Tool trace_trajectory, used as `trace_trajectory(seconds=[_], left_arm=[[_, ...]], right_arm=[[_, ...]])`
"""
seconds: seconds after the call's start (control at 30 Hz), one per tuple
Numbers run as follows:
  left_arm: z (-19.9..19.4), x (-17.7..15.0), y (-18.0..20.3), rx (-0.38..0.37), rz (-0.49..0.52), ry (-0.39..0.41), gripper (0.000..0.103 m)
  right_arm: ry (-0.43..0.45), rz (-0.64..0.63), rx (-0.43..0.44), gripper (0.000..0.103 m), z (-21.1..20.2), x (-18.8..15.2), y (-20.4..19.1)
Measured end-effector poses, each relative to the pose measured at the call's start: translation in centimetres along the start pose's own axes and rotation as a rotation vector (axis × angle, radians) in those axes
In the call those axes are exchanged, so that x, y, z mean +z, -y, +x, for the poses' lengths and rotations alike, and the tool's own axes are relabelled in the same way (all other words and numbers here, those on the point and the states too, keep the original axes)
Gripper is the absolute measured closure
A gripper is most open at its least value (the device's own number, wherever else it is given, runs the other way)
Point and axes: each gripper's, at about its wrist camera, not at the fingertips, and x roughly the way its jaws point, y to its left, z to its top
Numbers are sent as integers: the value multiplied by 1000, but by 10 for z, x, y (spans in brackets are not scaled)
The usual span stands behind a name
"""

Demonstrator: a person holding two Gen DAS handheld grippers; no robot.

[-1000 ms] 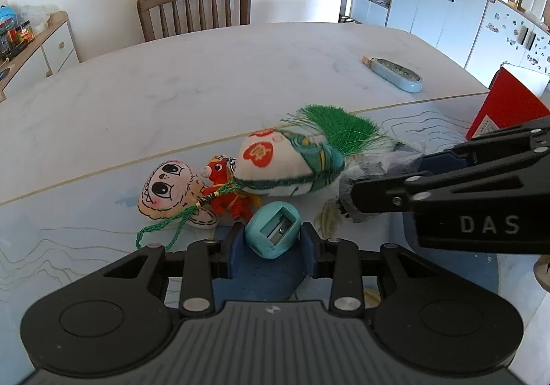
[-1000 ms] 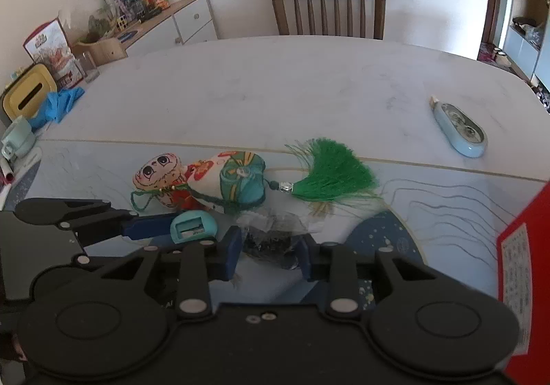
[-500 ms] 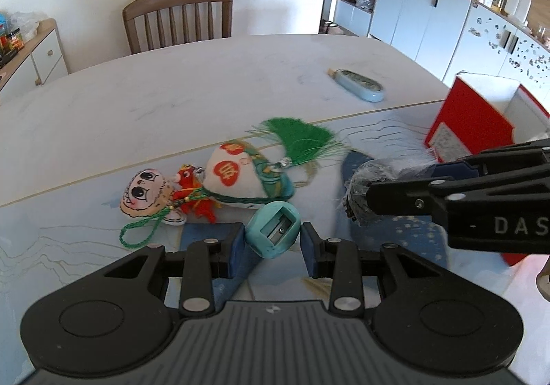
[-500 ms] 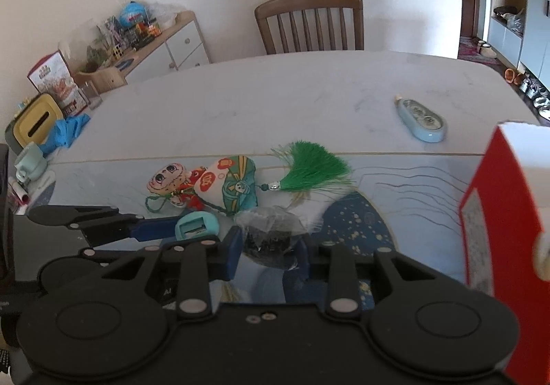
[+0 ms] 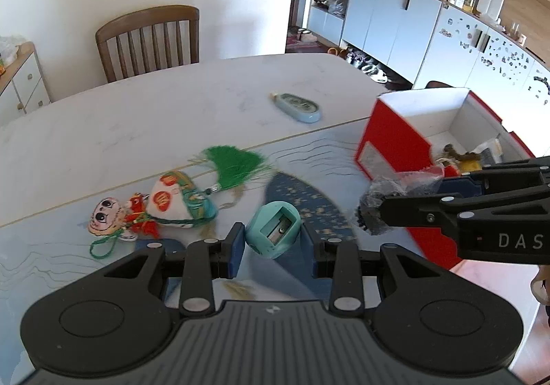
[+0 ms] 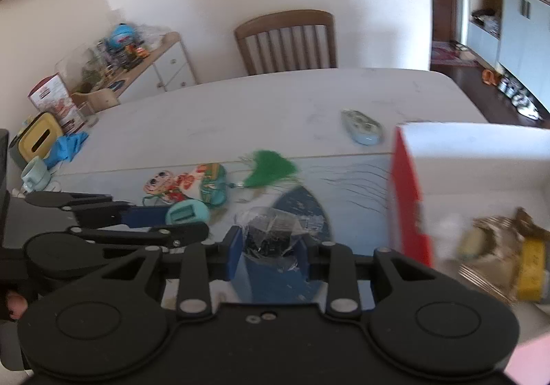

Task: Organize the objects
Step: 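Carry the sharpener and bead bag over the shoebox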

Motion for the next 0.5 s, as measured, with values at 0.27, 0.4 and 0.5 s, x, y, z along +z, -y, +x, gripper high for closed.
trace_trajectory(seconds=[0.27, 0.4, 0.5], left_arm=[[-12, 15, 35, -29, -18, 9, 69], [-14, 22, 56, -40, -11, 14, 69], [-12, 27, 73, -48, -2, 15, 69]], right_arm=[[43, 42, -9, 71, -43, -7, 33], [77, 68, -17, 71, -60, -9, 53], [92, 80, -23, 71, -70, -10, 68]])
